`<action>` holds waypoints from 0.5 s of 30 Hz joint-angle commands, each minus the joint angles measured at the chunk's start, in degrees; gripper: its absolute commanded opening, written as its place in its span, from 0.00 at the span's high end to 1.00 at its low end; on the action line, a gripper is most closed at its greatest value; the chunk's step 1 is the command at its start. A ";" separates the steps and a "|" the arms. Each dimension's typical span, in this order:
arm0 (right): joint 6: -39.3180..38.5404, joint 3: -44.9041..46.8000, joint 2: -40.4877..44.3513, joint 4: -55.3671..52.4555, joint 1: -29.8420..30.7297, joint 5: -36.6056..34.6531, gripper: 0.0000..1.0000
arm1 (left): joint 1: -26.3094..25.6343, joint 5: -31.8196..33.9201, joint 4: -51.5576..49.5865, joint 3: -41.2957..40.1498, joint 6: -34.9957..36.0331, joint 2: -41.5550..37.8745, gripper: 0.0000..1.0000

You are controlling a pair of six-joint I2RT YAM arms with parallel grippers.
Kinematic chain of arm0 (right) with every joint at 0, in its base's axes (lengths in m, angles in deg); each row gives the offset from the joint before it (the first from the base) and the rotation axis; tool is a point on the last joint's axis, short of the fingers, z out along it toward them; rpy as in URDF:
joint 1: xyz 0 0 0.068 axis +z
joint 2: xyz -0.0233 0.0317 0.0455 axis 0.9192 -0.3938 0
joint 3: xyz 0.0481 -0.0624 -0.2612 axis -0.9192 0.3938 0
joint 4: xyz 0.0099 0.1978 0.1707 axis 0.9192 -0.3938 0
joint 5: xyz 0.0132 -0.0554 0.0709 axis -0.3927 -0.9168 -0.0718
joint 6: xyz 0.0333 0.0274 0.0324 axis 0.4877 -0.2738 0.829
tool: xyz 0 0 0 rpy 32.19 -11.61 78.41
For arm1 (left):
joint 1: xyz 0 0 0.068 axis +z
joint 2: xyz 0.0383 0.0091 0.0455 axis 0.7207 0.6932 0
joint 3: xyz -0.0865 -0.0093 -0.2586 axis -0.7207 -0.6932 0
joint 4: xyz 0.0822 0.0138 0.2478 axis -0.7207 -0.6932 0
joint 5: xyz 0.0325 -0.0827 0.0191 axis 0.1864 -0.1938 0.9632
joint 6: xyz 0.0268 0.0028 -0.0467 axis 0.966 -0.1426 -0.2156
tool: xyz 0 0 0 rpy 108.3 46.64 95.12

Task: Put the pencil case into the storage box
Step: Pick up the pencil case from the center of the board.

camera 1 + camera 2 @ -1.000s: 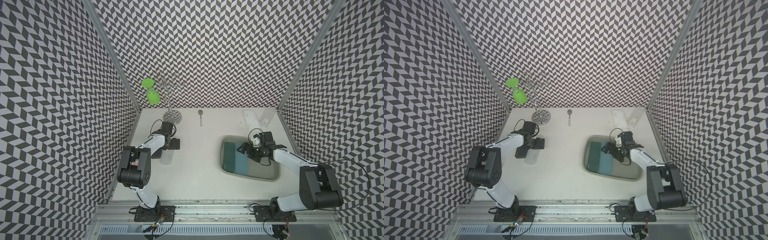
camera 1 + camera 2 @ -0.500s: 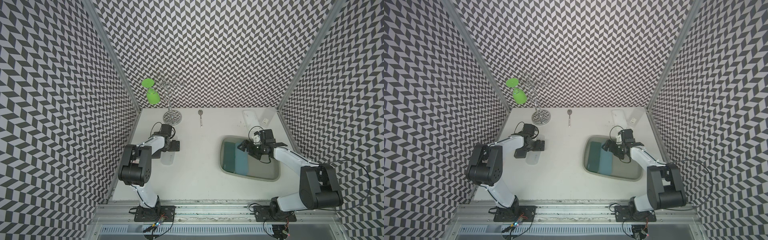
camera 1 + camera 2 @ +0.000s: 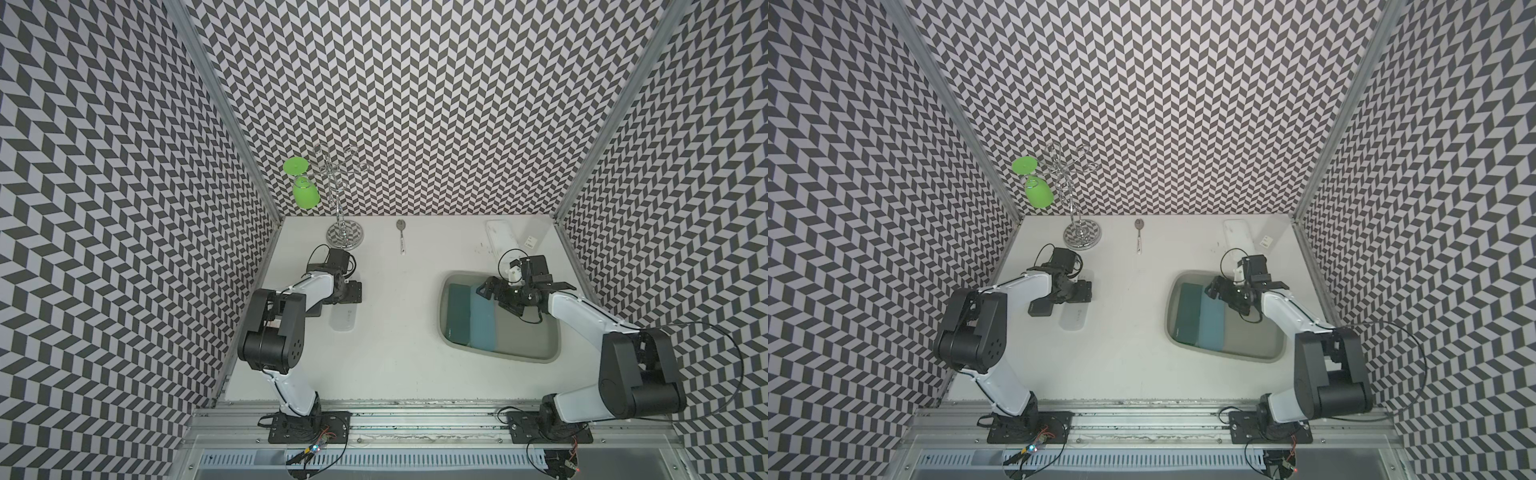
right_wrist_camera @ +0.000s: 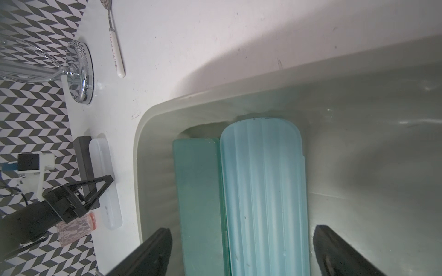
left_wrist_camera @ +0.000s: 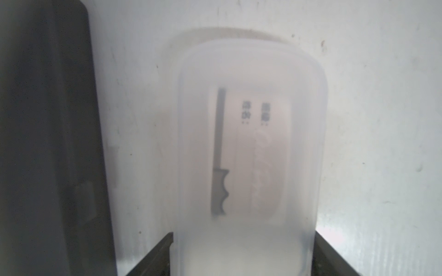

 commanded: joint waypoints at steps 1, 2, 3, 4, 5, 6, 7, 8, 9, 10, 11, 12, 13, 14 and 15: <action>-0.90 -1.60 2.11 -0.52 -0.86 -1.16 0.03 | -1.03 -2.06 -3.23 0.87 -1.29 -1.44 0.25; -1.06 -1.72 2.39 -0.74 -1.18 -1.20 0.03 | -1.14 -1.94 -3.38 1.07 -1.44 -1.69 0.25; -1.13 -1.89 2.62 -0.92 -1.40 -1.20 0.03 | -1.36 -2.03 -3.68 1.30 -1.45 -1.97 0.25; -1.25 -2.04 2.84 -1.09 -1.76 -1.23 0.03 | -1.53 -1.96 -3.97 1.65 -1.56 -2.23 0.26; -1.26 -2.15 3.09 -1.22 -1.93 -1.29 0.03 | -1.73 -1.96 -4.21 1.92 -1.70 -2.45 0.27; -1.39 -2.26 3.32 -1.32 -2.25 -1.21 0.03 | -1.89 -1.96 -4.54 2.38 -1.80 -2.67 0.28; -1.52 -2.41 3.43 -1.54 -2.44 -1.14 0.03 | -2.09 -1.96 -4.93 2.92 -1.88 -2.79 0.28; -1.60 -2.52 3.53 -1.71 -2.52 -1.16 0.03 | -2.24 -1.96 -5.39 3.51 -1.91 -3.01 0.28; -1.77 -2.61 3.67 -1.84 -2.62 -1.12 0.03 | -2.51 -1.95 -5.86 4.17 -2.12 -3.23 0.29; -1.86 -2.62 3.79 -1.91 -2.82 -1.03 0.03 | -2.73 -2.03 -6.45 5.03 -2.26 -3.32 0.29; -1.86 -2.69 3.75 -2.02 -2.88 -0.94 0.03 | -2.99 -2.05 -7.09 5.83 -2.36 -3.57 0.29; -1.90 -2.74 3.95 -2.15 -3.05 -0.96 0.03 | -3.42 -2.00 -7.91 6.92 -2.57 -3.80 0.29; -1.98 -2.79 4.08 -2.20 -3.10 -0.98 0.03 | -4.04 -1.96 -8.73 8.19 -2.96 -3.92 0.29; -1.96 -2.79 4.25 -2.28 -3.26 -0.98 0.03 | -4.80 -2.03 -9.61 9.40 -3.38 -4.05 0.29; -2.07 -2.79 4.39 -2.29 -3.49 -0.94 0.03 | -5.89 -2.05 -10.64 10.92 -3.83 -4.00 0.29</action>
